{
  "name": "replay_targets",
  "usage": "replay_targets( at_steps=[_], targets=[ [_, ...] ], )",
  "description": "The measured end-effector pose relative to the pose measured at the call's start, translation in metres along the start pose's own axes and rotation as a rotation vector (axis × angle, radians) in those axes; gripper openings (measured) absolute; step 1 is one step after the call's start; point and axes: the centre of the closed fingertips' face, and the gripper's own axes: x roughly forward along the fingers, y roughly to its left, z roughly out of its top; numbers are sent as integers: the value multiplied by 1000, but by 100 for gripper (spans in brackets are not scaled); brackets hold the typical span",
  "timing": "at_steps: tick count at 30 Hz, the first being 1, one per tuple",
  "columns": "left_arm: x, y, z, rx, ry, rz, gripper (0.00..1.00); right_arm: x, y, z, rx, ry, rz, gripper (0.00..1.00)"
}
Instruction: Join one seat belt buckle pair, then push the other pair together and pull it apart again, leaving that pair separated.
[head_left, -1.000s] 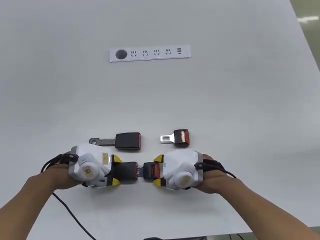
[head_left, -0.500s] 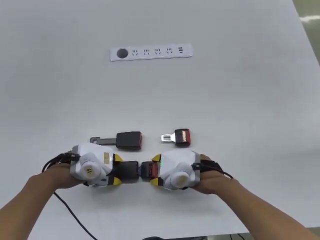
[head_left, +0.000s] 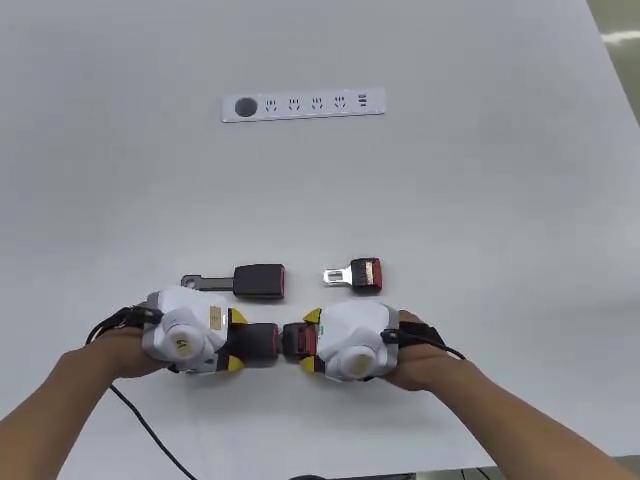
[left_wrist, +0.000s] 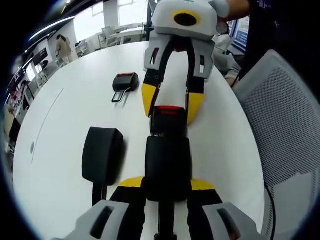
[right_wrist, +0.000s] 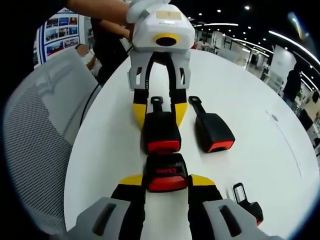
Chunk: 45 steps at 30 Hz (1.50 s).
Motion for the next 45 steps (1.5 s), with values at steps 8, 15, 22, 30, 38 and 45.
replay_targets(
  at_steps=[8, 15, 22, 30, 38, 45],
  targets=[
    [0, 0, 1, 8, -2, -3, 32, -6, 7, 4, -9, -8, 8, 27],
    [0, 0, 0, 5, 0, 0, 32, -13, 12, 6, -9, -15, 13, 27],
    [0, 1, 2, 1, 19, 3, 32, -16, 14, 9, -2, -14, 15, 27],
    [2, 1, 0, 9, 27, -1, 32, -19, 16, 9, -24, -10, 21, 28],
    [1, 0, 4, 13, 17, -1, 33, -22, 17, 9, -22, -29, 39, 29],
    [2, 1, 2, 33, 29, -5, 34, -19, 16, 5, -64, -27, 41, 31]
  ],
)
